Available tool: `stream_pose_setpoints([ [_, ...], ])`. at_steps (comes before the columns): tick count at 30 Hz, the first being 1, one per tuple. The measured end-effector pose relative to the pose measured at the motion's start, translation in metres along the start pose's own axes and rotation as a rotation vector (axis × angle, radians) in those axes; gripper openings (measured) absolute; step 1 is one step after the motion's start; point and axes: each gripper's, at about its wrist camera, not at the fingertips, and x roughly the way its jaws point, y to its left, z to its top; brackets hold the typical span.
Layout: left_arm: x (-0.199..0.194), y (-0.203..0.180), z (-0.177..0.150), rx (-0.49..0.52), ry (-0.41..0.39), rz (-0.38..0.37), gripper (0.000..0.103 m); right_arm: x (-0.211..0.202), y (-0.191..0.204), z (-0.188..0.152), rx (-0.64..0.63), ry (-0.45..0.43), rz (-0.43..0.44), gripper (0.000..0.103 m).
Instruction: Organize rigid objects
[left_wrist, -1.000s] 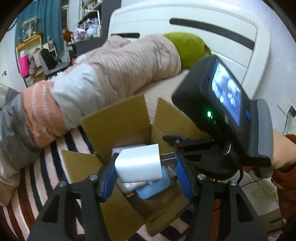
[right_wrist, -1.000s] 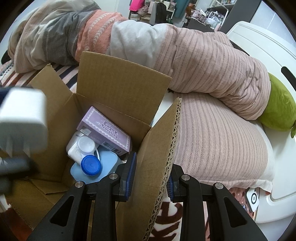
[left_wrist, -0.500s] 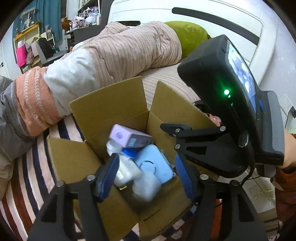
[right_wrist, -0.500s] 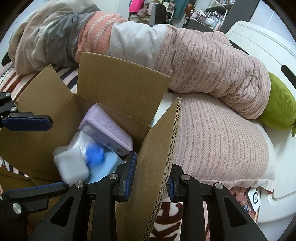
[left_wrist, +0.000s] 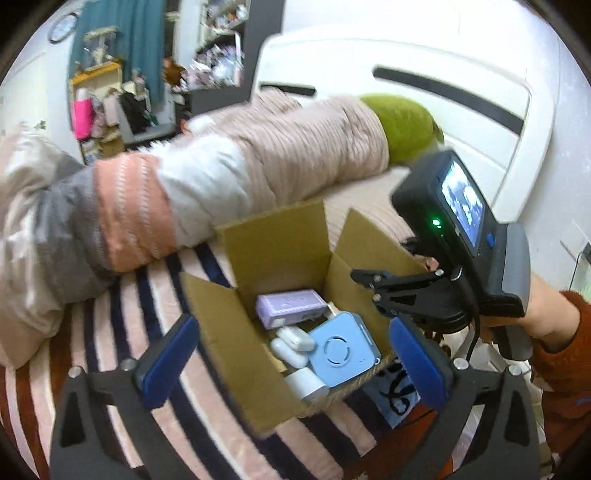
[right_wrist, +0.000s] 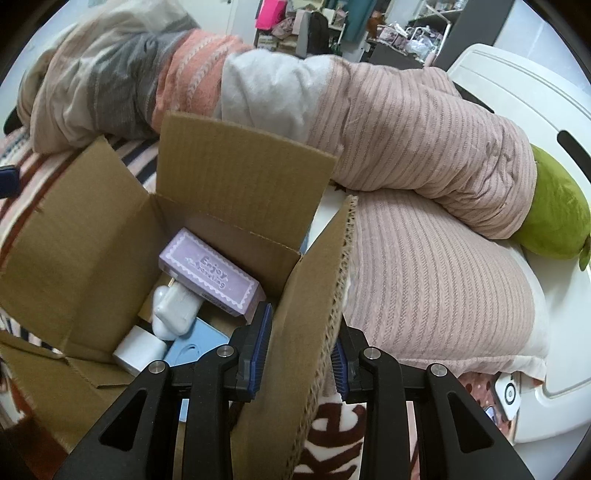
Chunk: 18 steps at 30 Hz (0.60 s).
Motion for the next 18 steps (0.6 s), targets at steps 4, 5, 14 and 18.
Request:
stream_pose_setpoints([
  [4, -0.034, 0.014, -0.009, -0.041, -0.063, 0.085, 0.102, -0.023, 0.004, -0.005, 0.005, -0.078, 0.025, 0.062],
  [5, -0.042, 0.017, -0.011, -0.050, -0.077, 0.100, 0.102, -0.031, 0.007, -0.006, -0.002, -0.104, 0.016, 0.065],
  [14, -0.097, 0.052, -0.047, -0.188, -0.163, 0.211, 0.102, -0.125, 0.041, -0.037, 0.036, -0.463, 0.127, 0.103],
  [18, -0.106, 0.064, -0.066, -0.235, -0.158, 0.244, 0.102, -0.138, 0.065, -0.053, 0.017, -0.507, 0.203, 0.103],
])
